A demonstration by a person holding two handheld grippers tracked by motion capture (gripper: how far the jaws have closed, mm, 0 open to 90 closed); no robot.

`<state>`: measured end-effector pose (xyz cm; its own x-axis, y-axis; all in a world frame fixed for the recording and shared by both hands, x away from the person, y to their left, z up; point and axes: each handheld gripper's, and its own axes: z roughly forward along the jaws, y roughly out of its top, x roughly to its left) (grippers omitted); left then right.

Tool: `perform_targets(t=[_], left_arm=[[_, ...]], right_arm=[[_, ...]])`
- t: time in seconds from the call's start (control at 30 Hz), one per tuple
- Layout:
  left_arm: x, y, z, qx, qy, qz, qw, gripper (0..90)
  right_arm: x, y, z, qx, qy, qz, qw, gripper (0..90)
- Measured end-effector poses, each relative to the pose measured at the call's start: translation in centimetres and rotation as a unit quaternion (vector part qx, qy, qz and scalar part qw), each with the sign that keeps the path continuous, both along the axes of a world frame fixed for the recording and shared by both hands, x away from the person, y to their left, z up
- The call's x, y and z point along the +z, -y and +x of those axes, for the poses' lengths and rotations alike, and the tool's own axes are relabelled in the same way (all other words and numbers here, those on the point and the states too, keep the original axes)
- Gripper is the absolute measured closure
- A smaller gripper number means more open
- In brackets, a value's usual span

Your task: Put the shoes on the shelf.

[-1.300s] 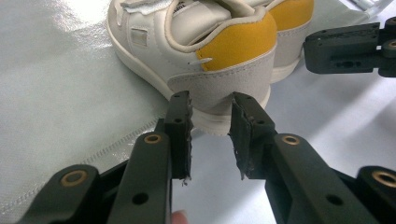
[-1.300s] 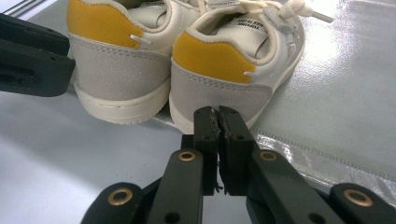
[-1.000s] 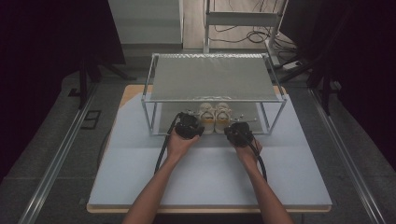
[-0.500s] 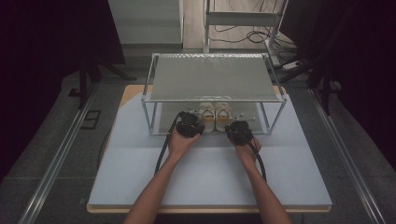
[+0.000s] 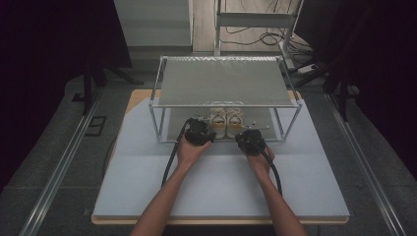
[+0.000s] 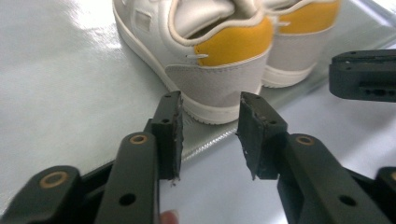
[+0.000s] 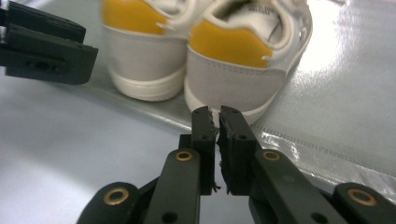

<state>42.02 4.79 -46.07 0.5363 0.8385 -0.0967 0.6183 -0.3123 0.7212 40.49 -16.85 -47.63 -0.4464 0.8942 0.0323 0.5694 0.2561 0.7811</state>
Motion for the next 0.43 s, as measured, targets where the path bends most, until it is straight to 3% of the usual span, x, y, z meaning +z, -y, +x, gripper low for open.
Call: perform_targets(t=[0.1,0.2,0.33,0.43], left_arm=[[0.4,-0.6,-1.6,-0.008,-0.01,-0.035,0.9993,57.6],[0.7,-1.6,-3.3,-0.029,-0.006,-0.048,0.9984,53.1],[0.7,-3.5,-6.1,-0.052,0.005,-0.062,0.9967,43.5],[0.4,-4.9,-7.7,-0.061,0.008,-0.068,0.9958,39.7]], right_arm=[[0.8,0.6,-1.4,0.02,0.017,0.014,0.9996,80.5],[1.3,1.4,-3.1,0.042,0.026,0.038,0.998,73.9],[1.7,2.5,-5.6,0.066,0.042,0.053,0.9955,48.1],[1.7,3.5,-7.4,0.077,0.05,0.065,0.9936,41.0]])
